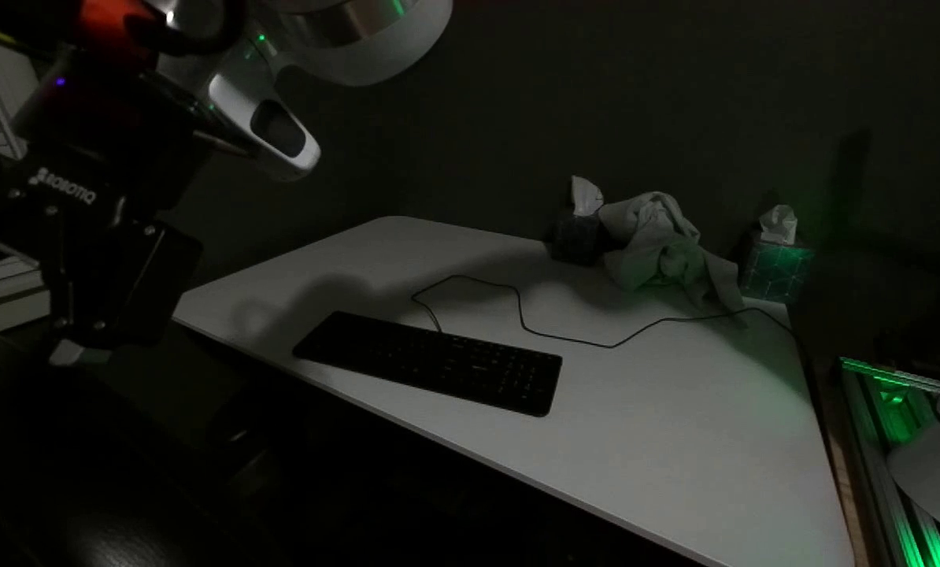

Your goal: Push the black chair backwards.

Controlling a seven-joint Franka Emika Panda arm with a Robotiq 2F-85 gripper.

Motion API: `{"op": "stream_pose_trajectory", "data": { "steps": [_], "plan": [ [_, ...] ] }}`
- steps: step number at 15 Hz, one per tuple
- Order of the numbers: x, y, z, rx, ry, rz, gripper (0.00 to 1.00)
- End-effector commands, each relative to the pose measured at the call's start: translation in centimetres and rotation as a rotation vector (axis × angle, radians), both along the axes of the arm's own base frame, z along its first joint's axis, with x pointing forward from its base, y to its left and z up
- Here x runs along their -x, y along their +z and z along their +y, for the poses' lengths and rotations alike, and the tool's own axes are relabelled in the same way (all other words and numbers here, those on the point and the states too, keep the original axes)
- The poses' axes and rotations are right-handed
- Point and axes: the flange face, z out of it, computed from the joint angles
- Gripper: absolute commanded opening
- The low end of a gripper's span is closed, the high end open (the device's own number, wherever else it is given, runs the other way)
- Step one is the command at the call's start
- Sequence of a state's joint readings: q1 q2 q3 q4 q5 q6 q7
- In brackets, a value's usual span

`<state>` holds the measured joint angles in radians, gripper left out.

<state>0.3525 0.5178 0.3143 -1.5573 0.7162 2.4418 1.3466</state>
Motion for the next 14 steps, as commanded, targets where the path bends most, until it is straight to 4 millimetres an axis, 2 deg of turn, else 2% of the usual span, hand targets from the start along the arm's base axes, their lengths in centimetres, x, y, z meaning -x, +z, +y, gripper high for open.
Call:
{"op": "stream_pose_trajectory", "data": {
  "steps": [1, 3, 6, 11, 14],
  "plan": [
    [-2.0, 1.8, -3.2, 0.002, -0.091, -0.022, 1.0],
    [-3.0, 1.6, -5.3, 0.046, -0.102, 0.002, 1.0],
    [-3.9, -0.7, -6.4, 0.075, -0.076, 0.066, 1.0],
    [-4.4, -4.7, -6.0, 0.09, -0.06, 0.141, 1.0],
    [-4.3, -5.8, -4.8, 0.062, -0.057, 0.158, 1.0]
  ]
}}
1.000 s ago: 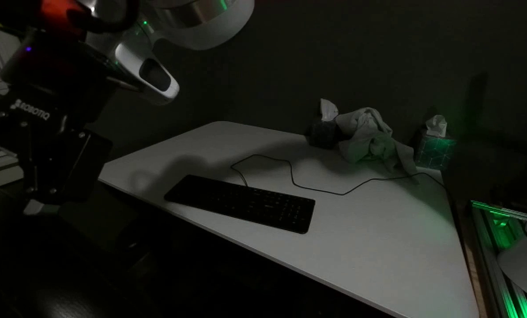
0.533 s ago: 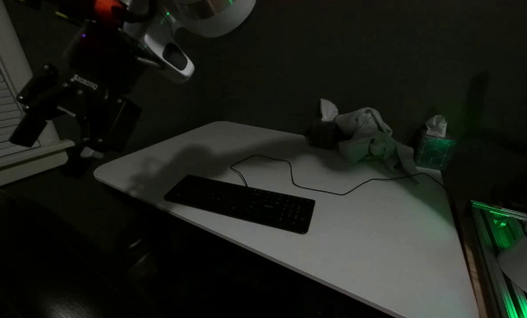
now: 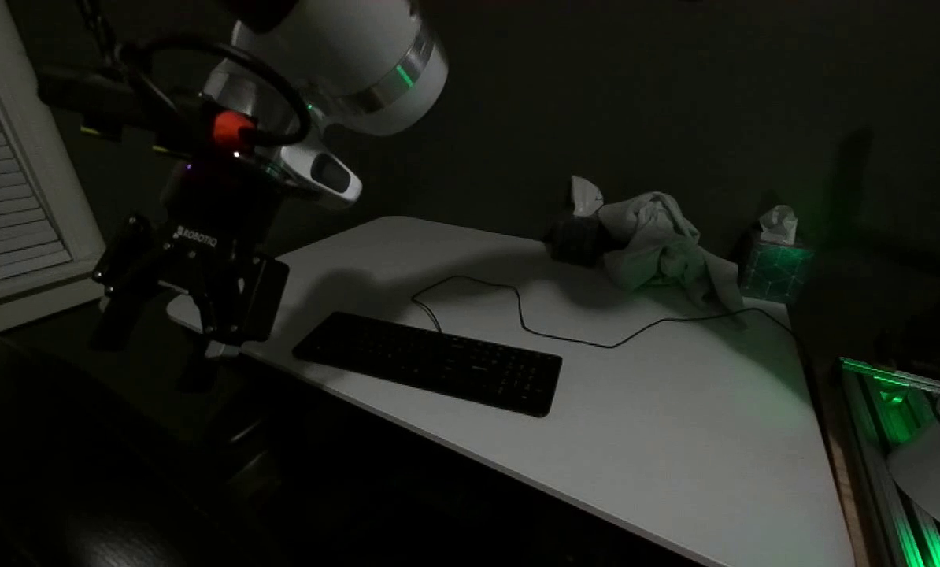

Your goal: Push the black chair backwards.

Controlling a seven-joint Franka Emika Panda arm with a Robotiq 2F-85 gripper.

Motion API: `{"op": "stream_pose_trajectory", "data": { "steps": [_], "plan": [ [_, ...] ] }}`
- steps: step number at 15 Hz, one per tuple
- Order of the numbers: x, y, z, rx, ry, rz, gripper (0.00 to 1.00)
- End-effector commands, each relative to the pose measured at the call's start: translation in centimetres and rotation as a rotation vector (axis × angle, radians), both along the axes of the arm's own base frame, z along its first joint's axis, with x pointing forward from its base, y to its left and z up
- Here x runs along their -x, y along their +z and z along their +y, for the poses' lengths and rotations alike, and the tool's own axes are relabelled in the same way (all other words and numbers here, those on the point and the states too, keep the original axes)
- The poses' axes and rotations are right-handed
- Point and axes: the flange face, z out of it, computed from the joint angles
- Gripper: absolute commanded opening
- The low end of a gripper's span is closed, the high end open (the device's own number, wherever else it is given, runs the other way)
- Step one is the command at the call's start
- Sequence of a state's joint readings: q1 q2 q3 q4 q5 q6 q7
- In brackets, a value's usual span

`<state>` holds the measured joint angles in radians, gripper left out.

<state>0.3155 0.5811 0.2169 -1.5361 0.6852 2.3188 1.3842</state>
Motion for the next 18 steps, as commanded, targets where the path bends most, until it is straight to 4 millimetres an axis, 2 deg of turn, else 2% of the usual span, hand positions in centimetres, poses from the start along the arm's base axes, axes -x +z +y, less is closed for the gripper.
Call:
{"op": "stream_pose_trajectory", "data": {
  "steps": [1, 13, 18],
  "plan": [
    [-0.5, -0.7, 2.0, -0.036, -0.01, 0.034, 1.0],
    [-0.7, -2.4, 8.2, -0.191, 0.06, 0.115, 1.0],
    [-1.1, -2.0, 9.4, -0.245, 0.073, 0.13, 1.0]
  ]
}}
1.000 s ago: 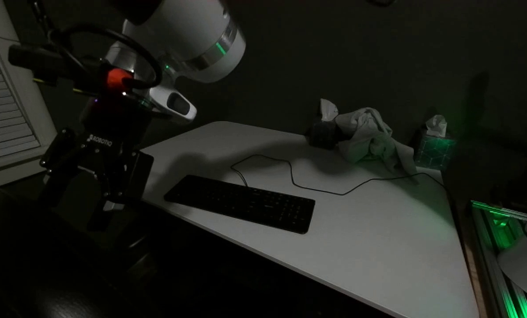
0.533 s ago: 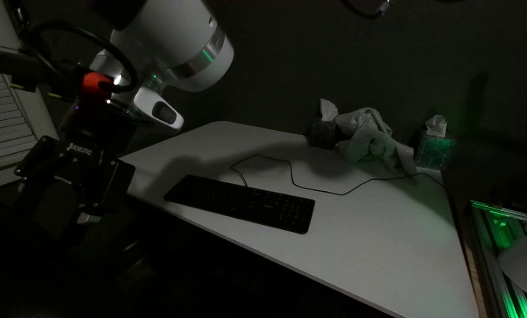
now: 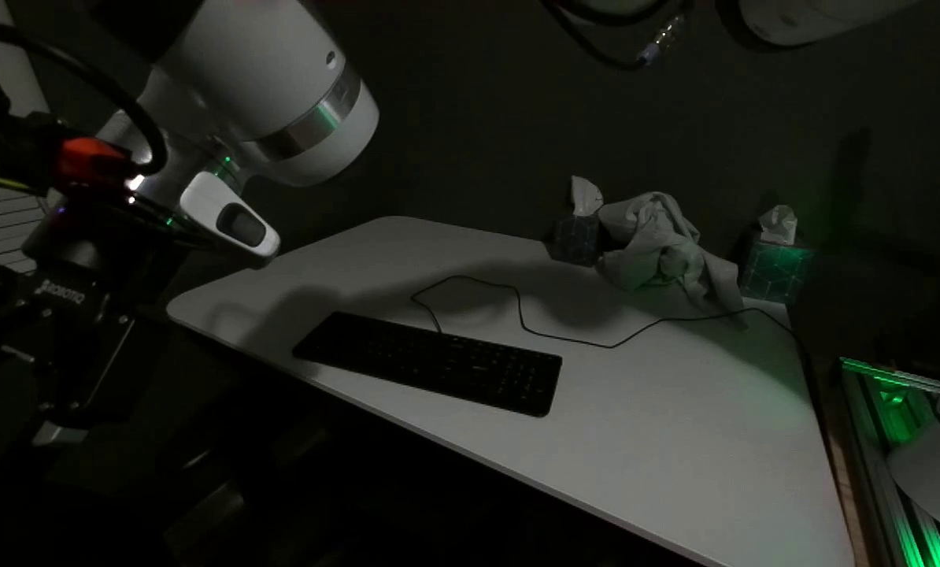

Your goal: Push the black chair backwards.

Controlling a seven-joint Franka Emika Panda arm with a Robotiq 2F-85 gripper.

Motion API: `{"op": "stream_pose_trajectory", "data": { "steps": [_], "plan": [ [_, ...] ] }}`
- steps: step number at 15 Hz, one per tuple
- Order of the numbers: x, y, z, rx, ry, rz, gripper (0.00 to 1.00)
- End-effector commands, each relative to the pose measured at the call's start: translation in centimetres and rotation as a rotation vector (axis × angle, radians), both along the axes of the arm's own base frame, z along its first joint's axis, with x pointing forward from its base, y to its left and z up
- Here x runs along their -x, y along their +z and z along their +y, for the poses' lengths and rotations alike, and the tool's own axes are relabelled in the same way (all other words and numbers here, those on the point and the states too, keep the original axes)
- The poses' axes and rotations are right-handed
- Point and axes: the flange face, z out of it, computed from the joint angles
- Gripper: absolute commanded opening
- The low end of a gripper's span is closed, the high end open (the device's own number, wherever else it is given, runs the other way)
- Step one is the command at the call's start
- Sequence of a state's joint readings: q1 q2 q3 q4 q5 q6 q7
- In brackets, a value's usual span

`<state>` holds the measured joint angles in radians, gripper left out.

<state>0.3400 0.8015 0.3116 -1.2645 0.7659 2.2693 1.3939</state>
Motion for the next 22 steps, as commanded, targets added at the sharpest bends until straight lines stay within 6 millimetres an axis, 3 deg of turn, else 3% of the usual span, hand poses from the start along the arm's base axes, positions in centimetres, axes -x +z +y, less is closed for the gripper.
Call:
{"op": "stream_pose_trajectory", "data": {
  "steps": [1, 4, 6, 13, 18, 22],
  "plan": [
    [0.4, 0.3, 2.3, -0.078, 0.038, 0.055, 1.0],
    [0.5, 0.8, 1.9, -0.081, 0.06, 0.061, 1.0],
    [0.2, 1.4, -0.3, -0.034, 0.08, 0.021, 1.0],
    [1.3, 6.6, -13.7, 0.215, 0.294, -0.09, 1.0],
    [5.2, 10.3, -23.7, 0.385, 0.481, -0.074, 1.0],
    [8.6, 11.6, -29.9, 0.539, 0.637, -0.065, 1.0]
  ]
}}
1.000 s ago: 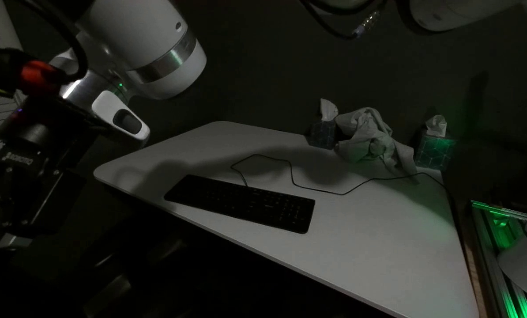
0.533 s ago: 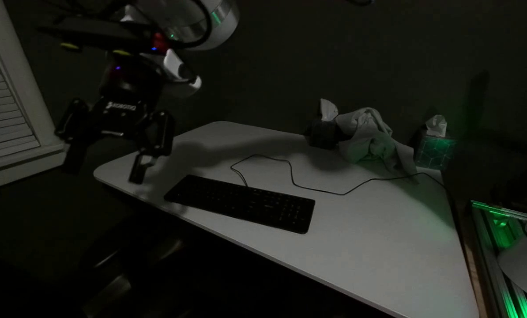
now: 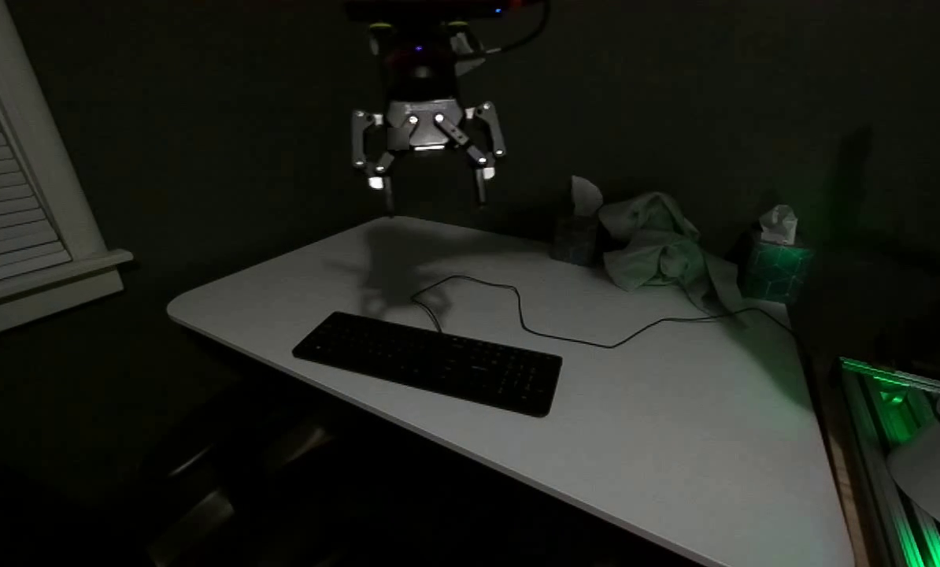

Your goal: Push the black chair backwards.

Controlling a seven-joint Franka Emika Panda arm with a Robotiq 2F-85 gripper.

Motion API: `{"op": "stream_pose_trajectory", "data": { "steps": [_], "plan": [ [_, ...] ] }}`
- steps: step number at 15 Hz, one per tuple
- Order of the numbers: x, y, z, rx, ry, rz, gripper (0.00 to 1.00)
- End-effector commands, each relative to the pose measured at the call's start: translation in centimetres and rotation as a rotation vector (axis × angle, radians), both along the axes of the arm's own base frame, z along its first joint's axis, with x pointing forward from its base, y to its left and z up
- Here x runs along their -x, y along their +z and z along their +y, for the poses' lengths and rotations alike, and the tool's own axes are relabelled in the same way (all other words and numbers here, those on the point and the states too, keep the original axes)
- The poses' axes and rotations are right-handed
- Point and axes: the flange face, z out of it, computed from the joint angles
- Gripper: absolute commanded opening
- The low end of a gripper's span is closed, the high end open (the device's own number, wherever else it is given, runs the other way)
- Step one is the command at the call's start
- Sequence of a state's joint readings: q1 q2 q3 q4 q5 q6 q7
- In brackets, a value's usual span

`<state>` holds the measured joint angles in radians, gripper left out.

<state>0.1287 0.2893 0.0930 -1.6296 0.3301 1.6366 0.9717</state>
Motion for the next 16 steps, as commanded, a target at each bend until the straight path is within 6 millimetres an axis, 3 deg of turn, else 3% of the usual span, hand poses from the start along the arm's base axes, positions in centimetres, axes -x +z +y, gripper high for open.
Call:
{"op": "stream_pose_trajectory", "data": {
  "steps": [1, 2, 3, 7, 16],
  "plan": [
    [4.3, 0.4, -4.5, 0.144, 0.137, -0.009, 1.0],
    [4.8, 0.4, -5.5, 0.183, 0.178, -0.025, 1.0],
    [2.4, 0.6, -4.1, 0.126, 0.105, -0.013, 1.0],
    [4.0, 0.6, -5.5, 0.169, 0.154, -0.014, 1.0],
    [4.1, 0.4, -5.5, 0.17, 0.158, -0.01, 1.0]
  ]
}}
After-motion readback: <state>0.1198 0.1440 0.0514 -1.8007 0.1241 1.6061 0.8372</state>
